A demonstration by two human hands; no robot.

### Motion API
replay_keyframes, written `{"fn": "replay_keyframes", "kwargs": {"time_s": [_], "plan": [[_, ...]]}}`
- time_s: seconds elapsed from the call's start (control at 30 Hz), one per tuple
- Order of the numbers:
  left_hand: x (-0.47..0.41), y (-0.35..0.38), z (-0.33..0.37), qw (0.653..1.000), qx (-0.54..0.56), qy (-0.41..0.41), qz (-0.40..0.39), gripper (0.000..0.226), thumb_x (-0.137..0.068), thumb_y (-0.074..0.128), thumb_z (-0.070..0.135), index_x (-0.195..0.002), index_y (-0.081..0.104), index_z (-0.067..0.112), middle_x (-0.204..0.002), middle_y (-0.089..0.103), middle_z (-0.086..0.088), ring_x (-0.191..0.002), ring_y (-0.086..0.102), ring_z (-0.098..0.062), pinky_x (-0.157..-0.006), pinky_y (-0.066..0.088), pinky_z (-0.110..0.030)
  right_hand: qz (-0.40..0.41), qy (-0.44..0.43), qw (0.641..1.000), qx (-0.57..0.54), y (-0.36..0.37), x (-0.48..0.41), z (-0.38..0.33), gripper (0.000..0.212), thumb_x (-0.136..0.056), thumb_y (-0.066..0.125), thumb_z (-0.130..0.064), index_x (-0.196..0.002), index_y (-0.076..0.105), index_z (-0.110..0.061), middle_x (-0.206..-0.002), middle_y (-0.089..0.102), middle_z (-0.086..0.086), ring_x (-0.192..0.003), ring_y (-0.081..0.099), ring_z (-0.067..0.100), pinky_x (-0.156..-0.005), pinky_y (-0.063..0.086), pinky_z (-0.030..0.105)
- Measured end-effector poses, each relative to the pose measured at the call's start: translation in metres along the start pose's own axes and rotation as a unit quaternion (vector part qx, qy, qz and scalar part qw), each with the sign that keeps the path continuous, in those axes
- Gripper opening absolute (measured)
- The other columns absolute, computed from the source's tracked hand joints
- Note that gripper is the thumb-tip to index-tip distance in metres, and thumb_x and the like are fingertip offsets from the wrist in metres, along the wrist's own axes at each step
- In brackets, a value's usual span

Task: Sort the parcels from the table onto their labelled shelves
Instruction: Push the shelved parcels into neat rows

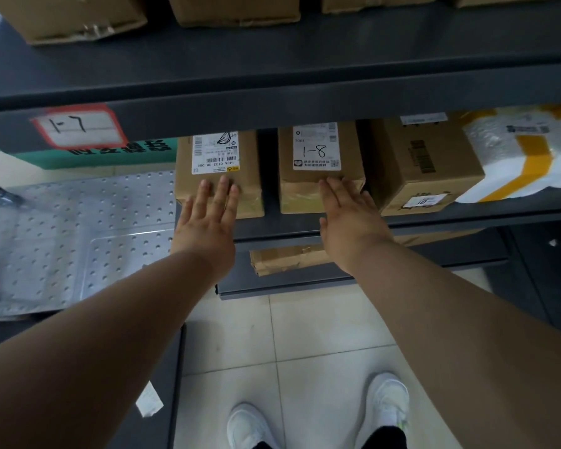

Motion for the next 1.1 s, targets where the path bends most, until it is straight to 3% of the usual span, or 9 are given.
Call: {"fn": "replay_keyframes", "kwargs": {"time_s": [0.1, 0.2, 0.3, 0.53, 0.7, 0.83, 1.03, 1.1], "plan": [[-0.001, 0.0, 0.003, 1.0, 0.003, 0.0, 0.008, 0.083, -0.095, 0.035, 0.017, -0.142, -0.033, 0.018, -0.149, -0.039, -0.001, -0.141, -0.028, -0.028, -0.118, -0.01, -0.042, 0.037, 0.011, 0.998, 0.041, -0.011, 0.0, 0.001, 0.07, -0.096, 0.043, -0.024, -0.151, 0.001, -0.02, -0.157, 0.007, 0.001, -0.145, 0.0, 0.029, -0.117, 0.002, 0.05], [-0.004, 0.0, 0.005, 1.0, 0.004, -0.002, 0.021, 0.083, -0.094, 0.035, 0.015, -0.143, -0.031, 0.017, -0.151, -0.036, -0.003, -0.141, -0.027, -0.028, -0.118, -0.01, -0.042, 0.034, 0.01, 0.999, 0.03, -0.019, -0.016, -0.006, 0.071, -0.095, 0.045, -0.027, -0.15, 0.0, -0.034, -0.158, -0.005, -0.005, -0.145, -0.009, 0.029, -0.114, -0.003, 0.06], [-0.006, -0.001, 0.009, 0.999, 0.008, -0.002, 0.038, 0.082, -0.094, 0.035, 0.016, -0.144, -0.031, 0.017, -0.152, -0.035, -0.003, -0.141, -0.027, -0.028, -0.118, -0.011, -0.042, -0.001, 0.001, 1.0, 0.016, -0.013, -0.034, -0.01, 0.066, -0.098, 0.038, -0.033, -0.148, -0.004, -0.041, -0.157, -0.02, -0.008, -0.144, -0.019, 0.028, -0.113, -0.005, 0.06], [0.003, 0.0, 0.01, 0.996, 0.024, 0.016, 0.079, 0.084, -0.093, 0.037, 0.018, -0.136, -0.035, 0.02, -0.141, -0.041, 0.003, -0.142, -0.026, -0.026, -0.113, -0.015, -0.037, 0.004, -0.032, 0.999, 0.041, -0.001, -0.03, -0.006, 0.066, -0.098, 0.037, -0.034, -0.147, -0.007, -0.042, -0.158, -0.016, -0.008, -0.145, -0.016, 0.024, -0.113, -0.009, 0.057], [0.006, -0.005, 0.009, 0.99, 0.082, 0.039, 0.106, 0.083, -0.088, 0.044, 0.01, -0.15, -0.011, 0.015, -0.159, -0.014, 0.0, -0.145, -0.017, -0.027, -0.113, -0.014, -0.035, 0.01, -0.048, 0.998, 0.046, 0.0, -0.031, -0.004, 0.067, -0.098, 0.037, -0.034, -0.148, -0.007, -0.042, -0.158, -0.017, -0.008, -0.144, -0.018, 0.025, -0.113, -0.011, 0.057], [0.003, -0.005, 0.001, 0.984, 0.106, 0.047, 0.135, 0.083, -0.078, 0.05, 0.0, -0.152, 0.013, 0.009, -0.159, 0.015, -0.011, -0.146, 0.0, -0.035, -0.116, -0.003, -0.041, 0.013, -0.049, 0.998, 0.048, -0.002, -0.038, -0.005, 0.066, -0.098, 0.036, -0.033, -0.148, -0.005, -0.042, -0.158, -0.016, -0.009, -0.144, -0.018, 0.026, -0.113, -0.011, 0.057], [0.004, 0.004, -0.003, 0.985, 0.071, 0.064, 0.141, 0.085, -0.07, 0.059, -0.004, -0.148, 0.024, 0.001, -0.153, 0.028, -0.02, -0.142, 0.014, -0.044, -0.114, 0.017, -0.055, 0.011, -0.051, 0.997, 0.057, -0.002, -0.038, -0.006, 0.066, -0.099, 0.035, -0.034, -0.148, -0.008, -0.041, -0.158, -0.019, -0.007, -0.144, -0.019, 0.026, -0.113, -0.01, 0.057], [0.005, 0.0, 0.0, 0.989, 0.06, 0.052, 0.124, 0.085, -0.076, 0.058, 0.0, -0.15, 0.015, 0.004, -0.157, 0.019, -0.018, -0.145, 0.006, -0.042, -0.117, 0.009, -0.051, 0.016, -0.054, 0.996, 0.065, -0.003, -0.035, -0.006, 0.065, -0.099, 0.031, -0.037, -0.147, -0.012, -0.039, -0.156, -0.023, -0.005, -0.144, -0.02, 0.023, -0.115, -0.008, 0.055]]}}
Point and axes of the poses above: each hand's wrist, its own x-axis away from the middle knuckle, its own y-axis out of the palm, z = x × y, the point moved 8 cm from there along -x, towards the middle knuckle
